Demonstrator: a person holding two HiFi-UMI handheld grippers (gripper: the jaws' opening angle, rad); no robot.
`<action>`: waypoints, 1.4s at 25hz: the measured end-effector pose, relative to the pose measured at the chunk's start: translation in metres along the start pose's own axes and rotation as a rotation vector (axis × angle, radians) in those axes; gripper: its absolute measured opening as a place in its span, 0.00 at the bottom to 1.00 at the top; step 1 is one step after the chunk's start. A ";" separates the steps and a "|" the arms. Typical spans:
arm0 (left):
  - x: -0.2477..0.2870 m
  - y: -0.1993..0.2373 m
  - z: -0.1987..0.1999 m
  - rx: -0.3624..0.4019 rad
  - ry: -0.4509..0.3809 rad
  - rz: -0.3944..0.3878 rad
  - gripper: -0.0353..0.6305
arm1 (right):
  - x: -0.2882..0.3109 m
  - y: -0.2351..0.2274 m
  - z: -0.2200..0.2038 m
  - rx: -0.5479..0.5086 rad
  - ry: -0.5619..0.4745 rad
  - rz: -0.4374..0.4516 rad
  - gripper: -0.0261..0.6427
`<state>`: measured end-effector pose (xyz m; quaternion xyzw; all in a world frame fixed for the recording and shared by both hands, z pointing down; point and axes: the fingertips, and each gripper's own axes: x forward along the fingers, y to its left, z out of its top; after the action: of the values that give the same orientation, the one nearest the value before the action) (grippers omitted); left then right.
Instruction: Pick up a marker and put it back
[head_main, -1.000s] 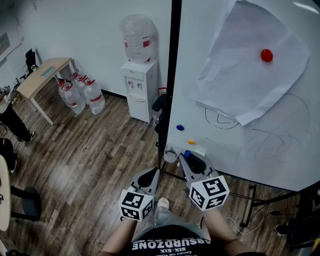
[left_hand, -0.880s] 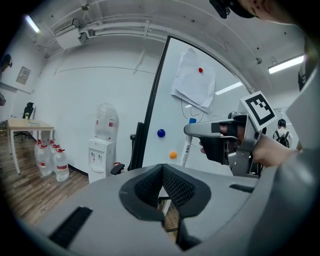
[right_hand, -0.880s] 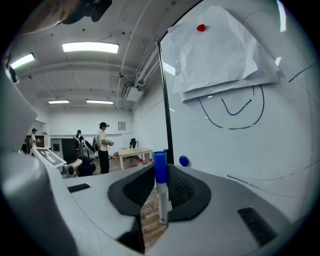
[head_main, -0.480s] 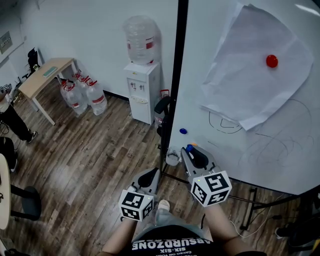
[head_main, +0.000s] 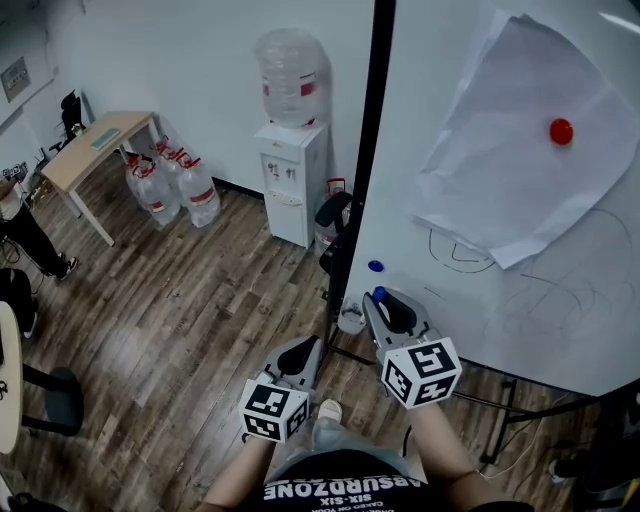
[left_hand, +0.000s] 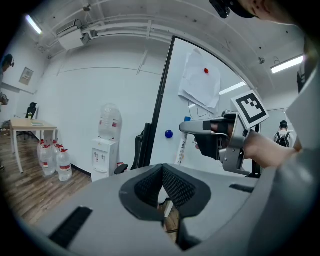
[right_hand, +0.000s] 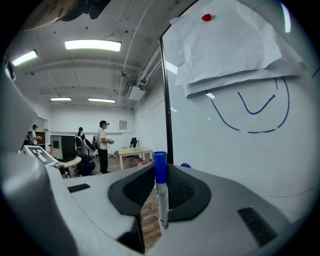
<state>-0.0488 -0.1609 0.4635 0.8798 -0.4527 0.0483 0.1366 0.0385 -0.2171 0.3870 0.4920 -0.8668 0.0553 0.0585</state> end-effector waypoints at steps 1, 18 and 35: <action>0.000 0.001 0.000 0.000 0.000 0.001 0.06 | 0.002 -0.001 -0.002 -0.002 0.007 -0.001 0.15; 0.014 0.019 0.000 -0.016 0.010 0.010 0.06 | 0.033 -0.012 -0.033 0.006 0.094 0.002 0.15; 0.029 0.025 -0.004 -0.022 0.031 0.000 0.06 | 0.048 -0.019 -0.069 0.023 0.184 0.001 0.15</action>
<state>-0.0521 -0.1962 0.4787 0.8775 -0.4508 0.0571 0.1533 0.0335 -0.2564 0.4636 0.4851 -0.8574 0.1103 0.1320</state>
